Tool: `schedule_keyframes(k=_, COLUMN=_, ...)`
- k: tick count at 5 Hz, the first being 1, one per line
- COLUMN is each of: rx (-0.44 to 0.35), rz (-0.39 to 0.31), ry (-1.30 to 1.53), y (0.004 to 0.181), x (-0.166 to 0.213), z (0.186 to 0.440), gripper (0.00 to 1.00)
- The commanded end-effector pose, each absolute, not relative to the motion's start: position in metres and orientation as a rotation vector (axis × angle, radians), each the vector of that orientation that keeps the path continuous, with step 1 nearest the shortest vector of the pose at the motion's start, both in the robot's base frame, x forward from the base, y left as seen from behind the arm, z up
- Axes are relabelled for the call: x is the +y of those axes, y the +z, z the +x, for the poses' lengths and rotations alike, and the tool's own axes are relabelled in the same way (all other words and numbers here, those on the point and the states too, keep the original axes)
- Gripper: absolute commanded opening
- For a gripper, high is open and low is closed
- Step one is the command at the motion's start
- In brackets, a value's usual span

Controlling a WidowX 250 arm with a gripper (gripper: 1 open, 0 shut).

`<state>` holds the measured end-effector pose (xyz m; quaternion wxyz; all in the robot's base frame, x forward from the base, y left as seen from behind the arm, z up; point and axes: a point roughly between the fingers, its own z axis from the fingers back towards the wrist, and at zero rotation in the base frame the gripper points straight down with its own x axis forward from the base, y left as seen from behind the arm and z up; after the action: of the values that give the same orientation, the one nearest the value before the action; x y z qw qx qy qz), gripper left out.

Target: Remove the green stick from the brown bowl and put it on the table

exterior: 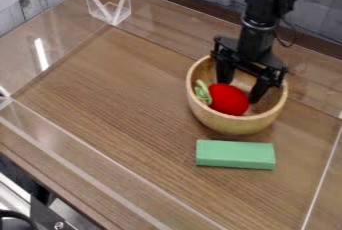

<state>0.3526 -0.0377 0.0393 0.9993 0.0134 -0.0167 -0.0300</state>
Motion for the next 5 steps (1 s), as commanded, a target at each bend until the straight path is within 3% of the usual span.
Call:
schedule_keyframes(k=1, rx=-0.133, rz=0.017, ry=-0.047, y=0.076, x=-0.031, z=0.356, gripper=0.00)
schedule_keyframes(k=3, rx=-0.140, rz=0.013, ry=0.006, y=0.072, x=-0.021, z=0.342, gripper=0.00)
schedule_keyframes(k=5, rx=-0.143, rz=0.008, ry=0.000, y=0.080, x=-0.016, z=0.340, gripper=0.00)
